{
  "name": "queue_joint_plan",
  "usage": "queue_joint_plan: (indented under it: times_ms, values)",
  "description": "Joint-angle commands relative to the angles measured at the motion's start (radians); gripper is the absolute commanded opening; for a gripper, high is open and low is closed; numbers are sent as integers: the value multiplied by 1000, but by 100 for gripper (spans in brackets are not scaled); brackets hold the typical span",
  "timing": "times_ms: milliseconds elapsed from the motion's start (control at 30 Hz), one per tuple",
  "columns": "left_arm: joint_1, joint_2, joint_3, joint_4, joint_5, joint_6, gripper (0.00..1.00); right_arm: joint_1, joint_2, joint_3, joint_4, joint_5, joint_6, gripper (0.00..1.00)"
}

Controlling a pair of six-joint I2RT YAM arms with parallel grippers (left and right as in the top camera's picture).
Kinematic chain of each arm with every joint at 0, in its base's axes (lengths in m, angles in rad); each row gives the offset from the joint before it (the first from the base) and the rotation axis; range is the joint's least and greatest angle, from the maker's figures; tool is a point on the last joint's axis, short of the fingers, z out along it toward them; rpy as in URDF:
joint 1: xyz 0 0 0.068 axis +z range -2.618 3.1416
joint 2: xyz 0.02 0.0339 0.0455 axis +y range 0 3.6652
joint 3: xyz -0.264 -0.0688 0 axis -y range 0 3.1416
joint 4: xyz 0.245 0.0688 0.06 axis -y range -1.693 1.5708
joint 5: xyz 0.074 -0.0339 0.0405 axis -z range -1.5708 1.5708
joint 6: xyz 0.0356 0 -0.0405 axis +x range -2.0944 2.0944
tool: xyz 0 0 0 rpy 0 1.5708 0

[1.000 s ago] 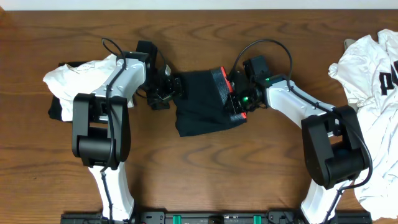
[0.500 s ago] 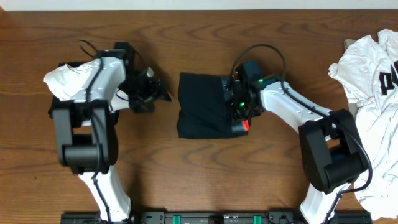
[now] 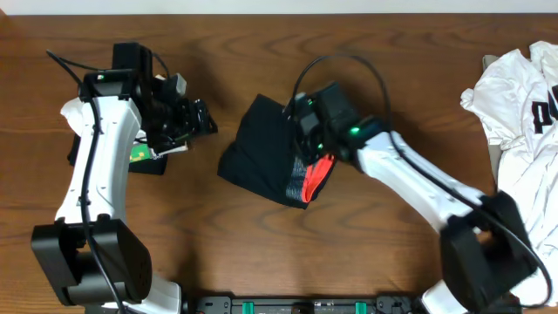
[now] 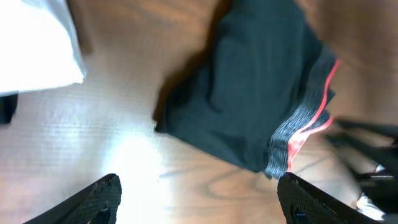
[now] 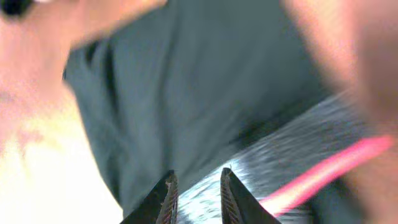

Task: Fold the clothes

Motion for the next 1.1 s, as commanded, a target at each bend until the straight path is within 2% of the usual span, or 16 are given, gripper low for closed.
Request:
queue_joint_plan:
  times_ms: [0,233,367,600,733,800,900,1067]
  values:
    - [2,10,-12,-13,-30,-80,82,-40,-9,2,19,97,-47,22]
    - [2,10,-29,3,-38,-105,82,-87,119,2,98,97,-109,21]
    - [2,10,-29,2,-38,-105,82,-101,210,2,82,97,-129,19]
    - [2,10,-29,-13,-38,-105,82,-106,256,2,-125,97,-112,14]
    - [2,10,-29,-23,-38,-105,82,-91,256,2,-340,87,103,9]
    - [2,10,-29,-24,-47,-106,82,-69,256,2,-430,7,166,10]
    - [2,10,-29,-24,-71,-106,82,-23,248,2,-453,-151,117,10]
    - [2,10,-29,-25,-94,-105,83,32,164,2,-388,18,117,9]
